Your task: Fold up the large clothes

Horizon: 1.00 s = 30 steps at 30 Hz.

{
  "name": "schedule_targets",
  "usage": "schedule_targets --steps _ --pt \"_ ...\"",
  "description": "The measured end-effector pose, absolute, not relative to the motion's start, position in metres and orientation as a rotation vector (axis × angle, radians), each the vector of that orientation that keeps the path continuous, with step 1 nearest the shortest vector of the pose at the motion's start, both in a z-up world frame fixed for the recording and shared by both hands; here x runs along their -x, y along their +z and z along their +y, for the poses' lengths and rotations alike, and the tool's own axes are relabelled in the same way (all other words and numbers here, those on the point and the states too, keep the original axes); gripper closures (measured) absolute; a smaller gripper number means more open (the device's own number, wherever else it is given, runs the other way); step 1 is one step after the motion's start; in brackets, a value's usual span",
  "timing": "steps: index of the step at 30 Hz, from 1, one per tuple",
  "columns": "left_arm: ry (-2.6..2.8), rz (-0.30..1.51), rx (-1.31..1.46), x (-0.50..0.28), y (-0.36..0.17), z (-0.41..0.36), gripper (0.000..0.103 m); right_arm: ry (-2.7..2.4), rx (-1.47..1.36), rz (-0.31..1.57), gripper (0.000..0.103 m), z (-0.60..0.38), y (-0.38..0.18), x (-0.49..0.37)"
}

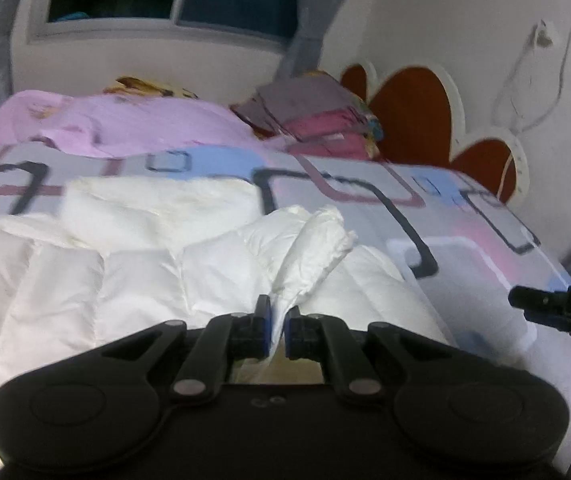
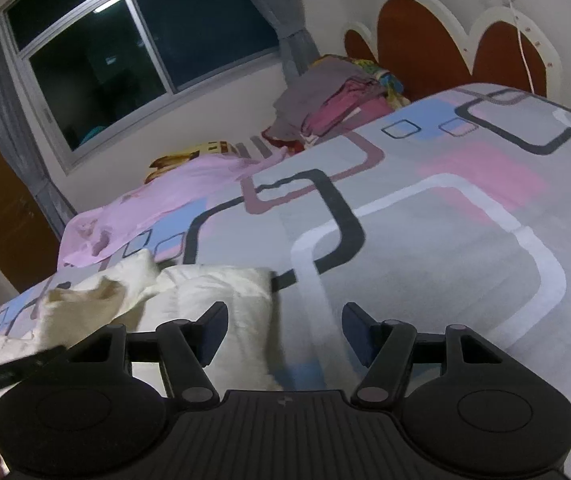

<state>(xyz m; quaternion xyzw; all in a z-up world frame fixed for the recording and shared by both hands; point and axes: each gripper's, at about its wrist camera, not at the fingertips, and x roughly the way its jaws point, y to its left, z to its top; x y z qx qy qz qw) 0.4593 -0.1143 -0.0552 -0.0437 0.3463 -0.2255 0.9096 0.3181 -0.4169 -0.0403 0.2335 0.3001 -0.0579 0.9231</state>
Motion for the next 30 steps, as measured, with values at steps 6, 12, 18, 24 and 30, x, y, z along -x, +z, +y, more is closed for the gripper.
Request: schedule_targets --steps 6,12,18,24,30 --pt "-0.505 0.736 0.061 -0.458 -0.063 -0.153 0.097 -0.137 -0.482 0.621 0.039 -0.438 -0.042 -0.312" --pt "-0.504 0.769 0.047 -0.459 -0.071 -0.169 0.095 -0.177 -0.486 0.628 0.039 -0.451 -0.045 -0.308" --pt "-0.634 0.773 0.071 -0.446 -0.066 -0.175 0.009 -0.193 -0.533 0.644 0.039 -0.454 -0.047 -0.317" --pt "-0.568 0.671 0.122 -0.428 -0.04 -0.112 0.039 -0.083 -0.541 0.633 0.039 -0.427 -0.038 -0.34" --pt "-0.228 0.647 0.191 -0.427 -0.04 0.02 0.048 0.048 -0.506 0.665 0.017 -0.373 -0.043 -0.372"
